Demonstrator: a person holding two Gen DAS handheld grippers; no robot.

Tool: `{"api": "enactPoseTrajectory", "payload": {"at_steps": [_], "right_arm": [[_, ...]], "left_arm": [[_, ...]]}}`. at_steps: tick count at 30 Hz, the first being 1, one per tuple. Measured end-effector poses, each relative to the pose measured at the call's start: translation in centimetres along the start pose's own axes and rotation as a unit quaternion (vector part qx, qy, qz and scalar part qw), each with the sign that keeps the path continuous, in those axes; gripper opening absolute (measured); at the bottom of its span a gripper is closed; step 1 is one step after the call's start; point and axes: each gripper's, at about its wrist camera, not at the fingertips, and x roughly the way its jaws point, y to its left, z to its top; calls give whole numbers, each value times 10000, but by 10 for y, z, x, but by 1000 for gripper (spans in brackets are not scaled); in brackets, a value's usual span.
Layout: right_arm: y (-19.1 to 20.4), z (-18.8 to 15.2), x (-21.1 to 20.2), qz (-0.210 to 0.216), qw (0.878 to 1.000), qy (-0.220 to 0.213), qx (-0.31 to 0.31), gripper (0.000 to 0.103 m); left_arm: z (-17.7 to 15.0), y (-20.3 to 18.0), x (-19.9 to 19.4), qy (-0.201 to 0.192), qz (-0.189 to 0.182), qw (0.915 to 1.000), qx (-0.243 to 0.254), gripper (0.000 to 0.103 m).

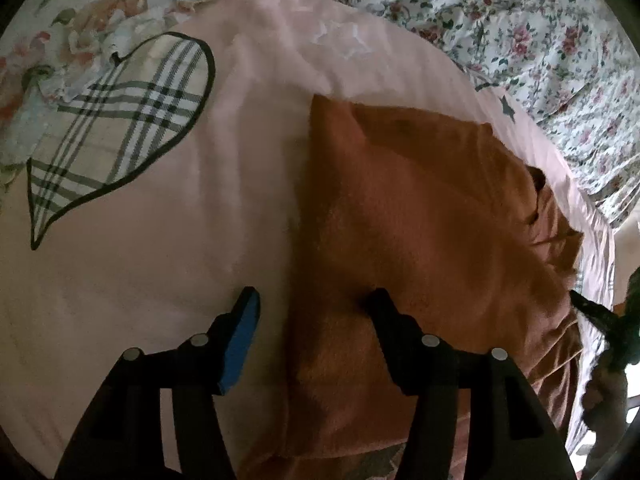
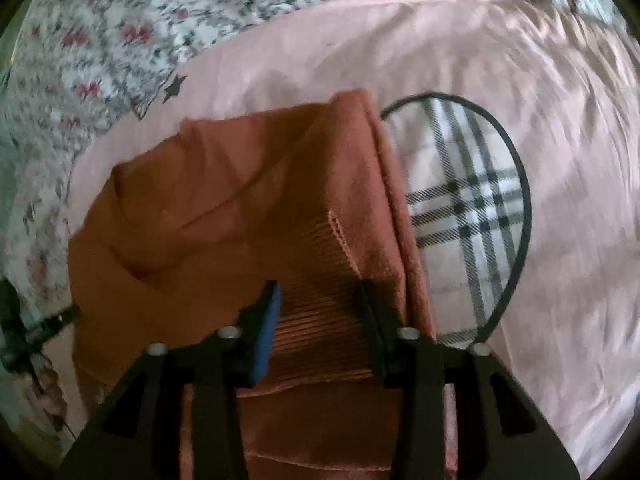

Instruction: Fold small clothes

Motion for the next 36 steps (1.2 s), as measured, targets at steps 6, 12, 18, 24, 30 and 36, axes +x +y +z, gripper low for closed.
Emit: {"api": "enactPoseTrajectory", "payload": {"at_steps": [6, 12, 18, 24, 30, 36], "right_arm": [[-16, -9, -55, 140, 9959, -813, 376, 0], [-7, -1, -23, 83, 9991, -406, 8, 17], [-2, -5, 1, -334, 9983, -227, -415, 49], [-4, -1, 18, -490, 9970, 41, -590, 20], [-22, 2, -53, 359, 9966, -723, 137, 4], [-38, -6, -19, -91, 9995, -213, 217, 4]], "left_arm": [[1, -3, 7, 23, -41, 10000, 10, 61], [2, -5, 7, 34, -47, 10000, 19, 62], [2, -6, 5, 41, -5, 9999, 95, 62], [5, -8, 9, 63, -2, 9999, 106, 62], [8, -11, 11, 92, -49, 9998, 176, 62], [9, -17, 15, 95, -28, 9997, 205, 62]]}}
